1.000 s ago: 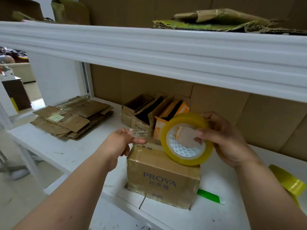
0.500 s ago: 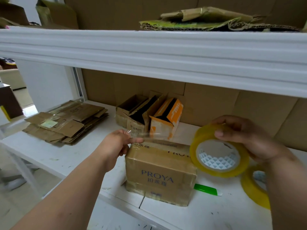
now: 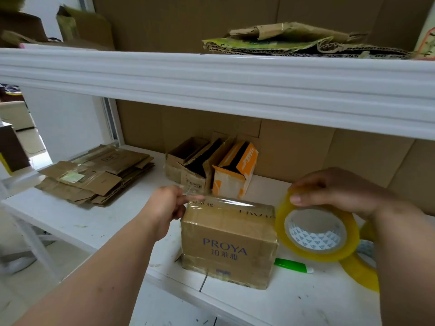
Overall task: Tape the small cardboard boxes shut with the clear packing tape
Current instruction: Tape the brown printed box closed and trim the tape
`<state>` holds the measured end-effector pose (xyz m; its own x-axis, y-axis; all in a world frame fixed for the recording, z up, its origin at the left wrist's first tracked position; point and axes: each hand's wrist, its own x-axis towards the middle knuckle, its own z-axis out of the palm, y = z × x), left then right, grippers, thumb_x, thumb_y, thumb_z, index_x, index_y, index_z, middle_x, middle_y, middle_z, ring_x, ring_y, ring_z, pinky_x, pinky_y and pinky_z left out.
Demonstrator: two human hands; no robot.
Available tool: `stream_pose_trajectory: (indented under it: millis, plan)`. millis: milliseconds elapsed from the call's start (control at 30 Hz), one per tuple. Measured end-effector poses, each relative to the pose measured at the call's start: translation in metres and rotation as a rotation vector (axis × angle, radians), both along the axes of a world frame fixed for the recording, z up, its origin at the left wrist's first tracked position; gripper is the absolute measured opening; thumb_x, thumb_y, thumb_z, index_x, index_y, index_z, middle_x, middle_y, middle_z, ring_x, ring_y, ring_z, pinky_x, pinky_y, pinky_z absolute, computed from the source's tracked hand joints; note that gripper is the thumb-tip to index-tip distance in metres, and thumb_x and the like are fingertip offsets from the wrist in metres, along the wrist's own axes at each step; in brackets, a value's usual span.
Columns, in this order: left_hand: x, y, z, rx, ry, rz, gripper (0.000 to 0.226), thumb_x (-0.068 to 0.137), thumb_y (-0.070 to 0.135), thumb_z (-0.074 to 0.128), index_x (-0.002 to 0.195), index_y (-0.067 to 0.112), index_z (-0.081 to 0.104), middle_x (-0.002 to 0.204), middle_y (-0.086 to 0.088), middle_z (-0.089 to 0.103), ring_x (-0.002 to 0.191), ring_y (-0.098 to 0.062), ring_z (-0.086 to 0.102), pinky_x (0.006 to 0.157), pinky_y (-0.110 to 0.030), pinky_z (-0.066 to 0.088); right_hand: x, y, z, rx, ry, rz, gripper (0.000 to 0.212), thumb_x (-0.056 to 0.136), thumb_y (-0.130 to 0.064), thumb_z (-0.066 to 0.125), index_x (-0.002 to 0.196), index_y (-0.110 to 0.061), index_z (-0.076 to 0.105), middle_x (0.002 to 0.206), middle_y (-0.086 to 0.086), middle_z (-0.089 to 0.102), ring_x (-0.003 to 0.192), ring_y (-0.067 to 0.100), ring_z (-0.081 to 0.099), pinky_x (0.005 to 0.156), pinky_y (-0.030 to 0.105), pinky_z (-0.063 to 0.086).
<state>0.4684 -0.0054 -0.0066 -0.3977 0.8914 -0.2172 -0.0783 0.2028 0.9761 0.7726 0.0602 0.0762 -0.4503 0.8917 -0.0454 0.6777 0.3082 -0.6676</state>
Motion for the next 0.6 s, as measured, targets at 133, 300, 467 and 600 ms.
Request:
stream_pose_trajectory:
  millis: [133,300,467,600]
  plan:
    - [-0.001,0.000,-0.004,0.012,-0.003,0.047,0.018,0.095,0.005,0.036,0.080,0.008,0.045,0.097,-0.019,0.074,0.059,-0.023,0.034,0.064,-0.036,0.031,-0.005,0.005,-0.006,0.021,-0.117,-0.033,0.033,0.072,-0.043,0.081,0.101,-0.032,0.072,0.097,-0.017,0.067,0.088,-0.004,0.059,0.069,0.014,0.042]
    - [0.004,0.002,-0.009,0.046,0.099,0.110,0.019,0.092,0.006,0.045,0.073,0.008,0.048,0.068,-0.012,0.042,0.064,-0.024,0.032,0.070,-0.042,0.027,-0.005,0.008,-0.014,0.002,-0.266,-0.045,0.049,0.071,-0.050,0.081,0.115,-0.035,0.067,0.110,-0.012,0.062,0.101,0.007,0.057,0.082,0.022,0.044]
    - [0.013,-0.002,-0.009,0.105,0.150,0.012,0.023,0.099,0.032,0.056,0.085,0.015,0.055,0.062,0.007,0.054,0.066,-0.014,0.045,0.072,-0.031,0.039,-0.003,0.010,-0.021,-0.015,-0.252,-0.059,0.049,0.070,-0.054,0.080,0.114,-0.035,0.069,0.115,-0.009,0.065,0.107,0.010,0.058,0.091,0.027,0.045]
    - [0.013,-0.002,-0.010,0.149,0.123,0.026,0.022,0.098,0.023,0.059,0.088,0.010,0.045,0.061,0.012,0.069,0.043,0.003,0.052,0.065,-0.029,0.039,-0.003,0.011,-0.022,-0.032,-0.256,-0.068,0.046,0.071,-0.054,0.079,0.111,-0.035,0.069,0.112,-0.011,0.065,0.108,0.011,0.058,0.095,0.030,0.046]
